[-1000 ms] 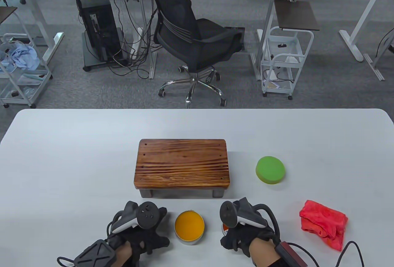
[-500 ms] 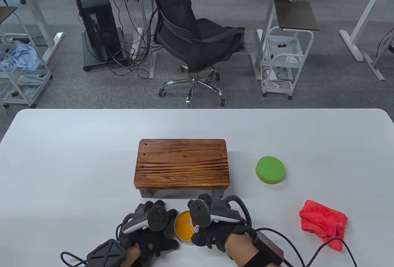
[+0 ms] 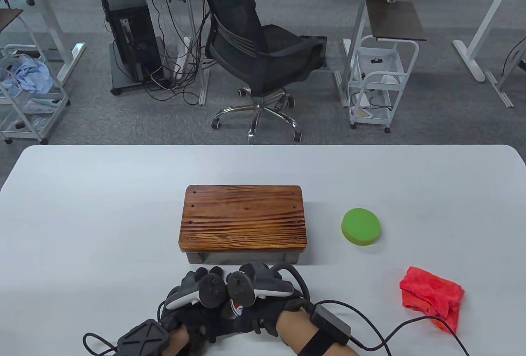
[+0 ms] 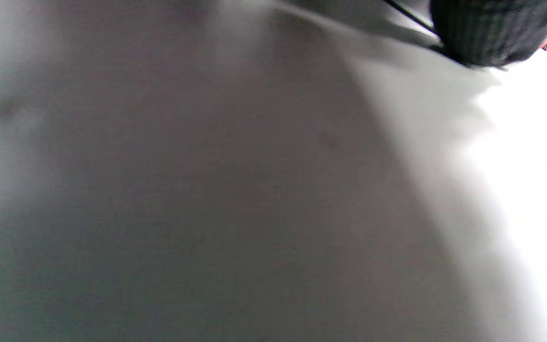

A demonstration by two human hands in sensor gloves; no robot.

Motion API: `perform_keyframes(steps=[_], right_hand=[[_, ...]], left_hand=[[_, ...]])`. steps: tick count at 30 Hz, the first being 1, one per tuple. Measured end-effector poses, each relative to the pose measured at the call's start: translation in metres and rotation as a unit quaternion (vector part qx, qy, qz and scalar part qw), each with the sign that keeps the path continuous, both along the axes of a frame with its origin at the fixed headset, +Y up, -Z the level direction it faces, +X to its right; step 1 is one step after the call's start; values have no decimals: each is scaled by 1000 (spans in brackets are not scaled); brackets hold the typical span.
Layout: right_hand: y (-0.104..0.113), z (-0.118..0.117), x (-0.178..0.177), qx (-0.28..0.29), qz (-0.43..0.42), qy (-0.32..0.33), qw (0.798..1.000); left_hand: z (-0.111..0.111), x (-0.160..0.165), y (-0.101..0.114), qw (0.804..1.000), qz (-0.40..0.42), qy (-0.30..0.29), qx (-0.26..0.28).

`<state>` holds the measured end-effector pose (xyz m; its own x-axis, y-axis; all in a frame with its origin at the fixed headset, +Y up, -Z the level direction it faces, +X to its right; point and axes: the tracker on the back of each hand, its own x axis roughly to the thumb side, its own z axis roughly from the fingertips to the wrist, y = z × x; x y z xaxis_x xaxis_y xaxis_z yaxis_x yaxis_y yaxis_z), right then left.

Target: Dip and apply wood wax on stool

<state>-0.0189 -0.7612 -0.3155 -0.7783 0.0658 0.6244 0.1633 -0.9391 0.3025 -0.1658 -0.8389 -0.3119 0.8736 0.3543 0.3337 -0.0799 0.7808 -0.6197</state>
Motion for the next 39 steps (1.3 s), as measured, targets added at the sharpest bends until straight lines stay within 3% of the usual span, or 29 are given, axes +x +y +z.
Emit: perform_keyframes(steps=[24,28,33,36,39], right_hand=[[-9,2,-1,10,12,-1,1000],[-2,-2,10,-23,10,4,1000],[13,-10,22,-35,-9,92,995],[12,-8,15,-48,37,136,989],[11,-4,4,-26,99,173,979]], left_hand=[[0,0,-2,1000,2,3,-8],[0,0,-2,1000,2,3,-8],[0,-1,-1,1000,4,5,-9],[-1,-1,-1,1000,4,5,-9],[-1,-1,-1,1000,4,5,-9]])
